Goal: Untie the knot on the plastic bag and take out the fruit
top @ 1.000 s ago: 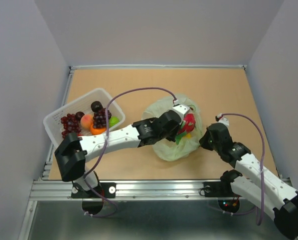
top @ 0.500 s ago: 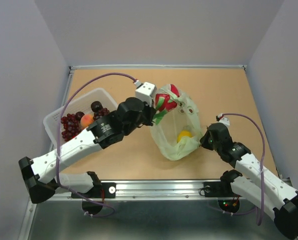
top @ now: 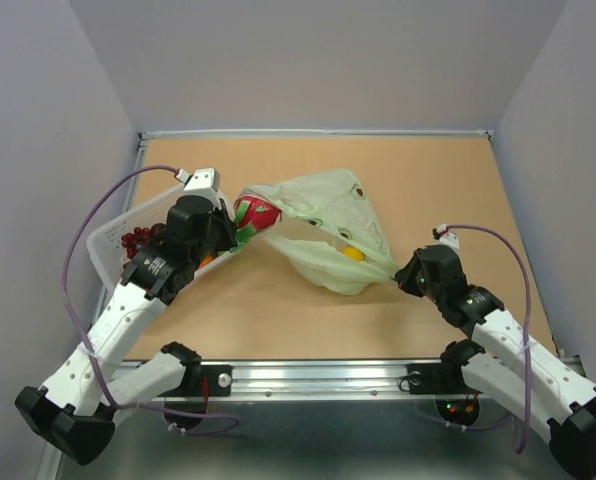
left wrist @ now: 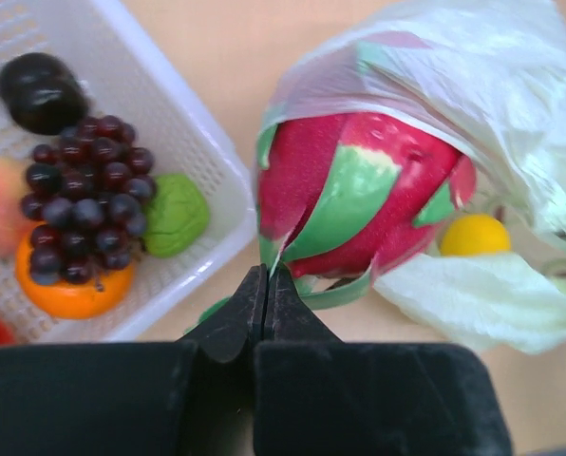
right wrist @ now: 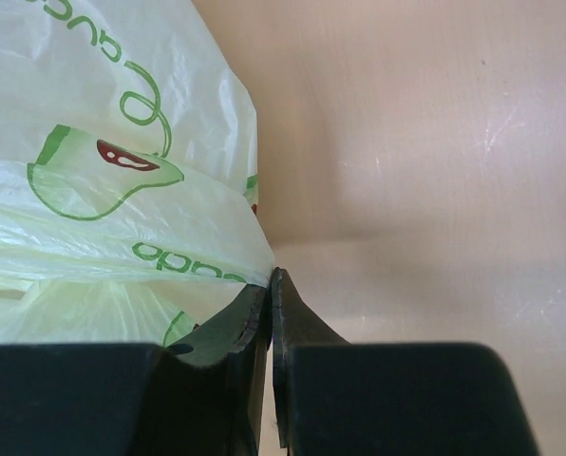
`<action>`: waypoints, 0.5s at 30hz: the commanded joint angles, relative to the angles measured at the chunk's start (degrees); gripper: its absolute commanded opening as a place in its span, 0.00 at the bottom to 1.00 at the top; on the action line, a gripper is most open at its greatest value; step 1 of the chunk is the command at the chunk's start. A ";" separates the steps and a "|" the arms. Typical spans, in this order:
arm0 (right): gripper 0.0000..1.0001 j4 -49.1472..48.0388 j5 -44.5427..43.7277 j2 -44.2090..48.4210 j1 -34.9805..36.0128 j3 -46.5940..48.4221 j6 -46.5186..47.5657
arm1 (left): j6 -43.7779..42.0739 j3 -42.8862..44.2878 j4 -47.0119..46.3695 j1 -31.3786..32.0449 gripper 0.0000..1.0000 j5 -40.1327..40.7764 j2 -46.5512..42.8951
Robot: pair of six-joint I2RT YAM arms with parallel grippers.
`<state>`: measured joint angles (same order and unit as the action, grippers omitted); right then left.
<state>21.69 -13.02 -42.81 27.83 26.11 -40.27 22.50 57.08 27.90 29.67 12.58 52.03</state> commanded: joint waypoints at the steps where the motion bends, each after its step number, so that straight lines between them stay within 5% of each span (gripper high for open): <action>1: 0.09 2.39 -1.84 -0.17 -0.33 2.01 1.68 | -3.34 1.98 -12.52 -0.67 0.00 -16.77 -2.38; 4: 0.09 2.39 -1.58 -2.01 -0.33 4.65 3.17 | -3.78 1.90 -13.22 1.70 0.00 -24.52 -0.09; 15: 0.09 2.13 -0.43 -8.08 -0.33 18.97 4.85 | -4.83 6.02 -7.60 16.99 0.00 -15.66 11.85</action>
<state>25.28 -13.23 -50.61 27.79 38.83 -36.69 19.20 58.17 22.11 44.16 -5.54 62.06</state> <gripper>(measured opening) 0.094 0.029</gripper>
